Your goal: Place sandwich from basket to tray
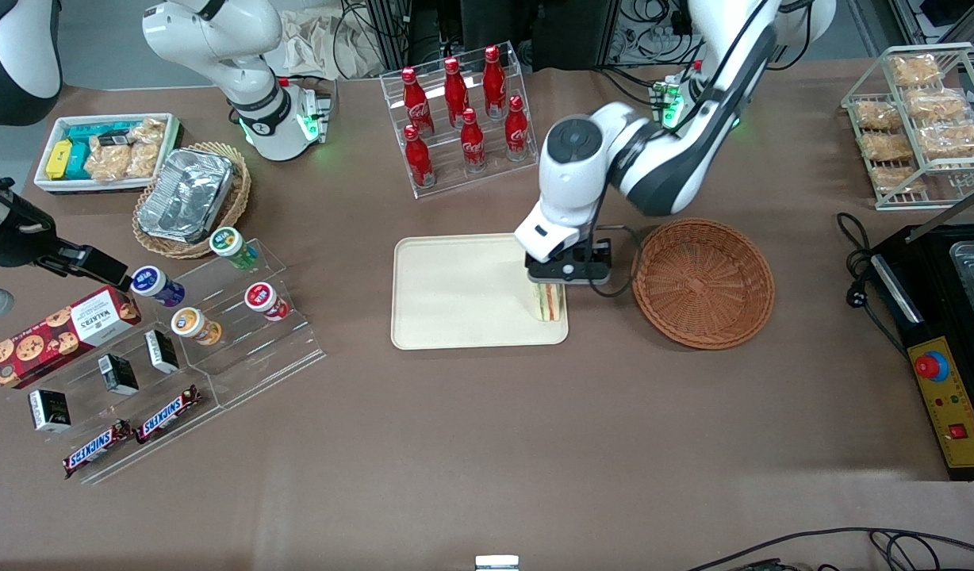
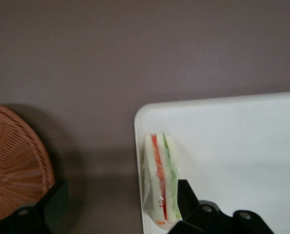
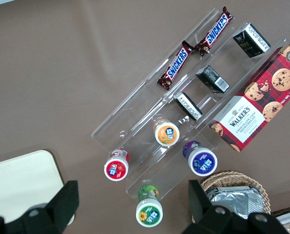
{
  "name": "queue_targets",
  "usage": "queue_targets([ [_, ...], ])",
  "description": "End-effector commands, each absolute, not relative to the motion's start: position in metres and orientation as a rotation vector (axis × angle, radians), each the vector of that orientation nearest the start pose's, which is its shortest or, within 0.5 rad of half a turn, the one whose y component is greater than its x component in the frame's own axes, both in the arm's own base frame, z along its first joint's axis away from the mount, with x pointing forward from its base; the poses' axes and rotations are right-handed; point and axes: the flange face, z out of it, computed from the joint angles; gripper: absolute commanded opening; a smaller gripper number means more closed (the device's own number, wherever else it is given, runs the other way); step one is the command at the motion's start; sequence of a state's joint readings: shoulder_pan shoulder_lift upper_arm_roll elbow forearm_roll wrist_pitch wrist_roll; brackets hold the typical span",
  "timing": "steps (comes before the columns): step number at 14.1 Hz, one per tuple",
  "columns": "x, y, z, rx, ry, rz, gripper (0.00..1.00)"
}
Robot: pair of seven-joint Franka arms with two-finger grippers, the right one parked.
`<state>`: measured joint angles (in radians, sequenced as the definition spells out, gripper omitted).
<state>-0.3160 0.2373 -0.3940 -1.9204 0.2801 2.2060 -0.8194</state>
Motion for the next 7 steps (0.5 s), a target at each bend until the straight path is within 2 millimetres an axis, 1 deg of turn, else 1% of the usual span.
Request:
queue_targets([
  [1,0.502,-0.341,0.429,-3.066,0.02,-0.32,0.99],
  [3,0.517,-0.306,0.447,-3.051,0.001,-0.328,0.99],
  [5,0.523,-0.287,0.464,-3.041,-0.043,-0.369,0.99],
  [6,0.531,-0.268,0.468,-3.029,-0.089,-0.378,0.99],
  [7,0.536,-0.252,0.475,-3.02,-0.094,-0.385,0.99],
])
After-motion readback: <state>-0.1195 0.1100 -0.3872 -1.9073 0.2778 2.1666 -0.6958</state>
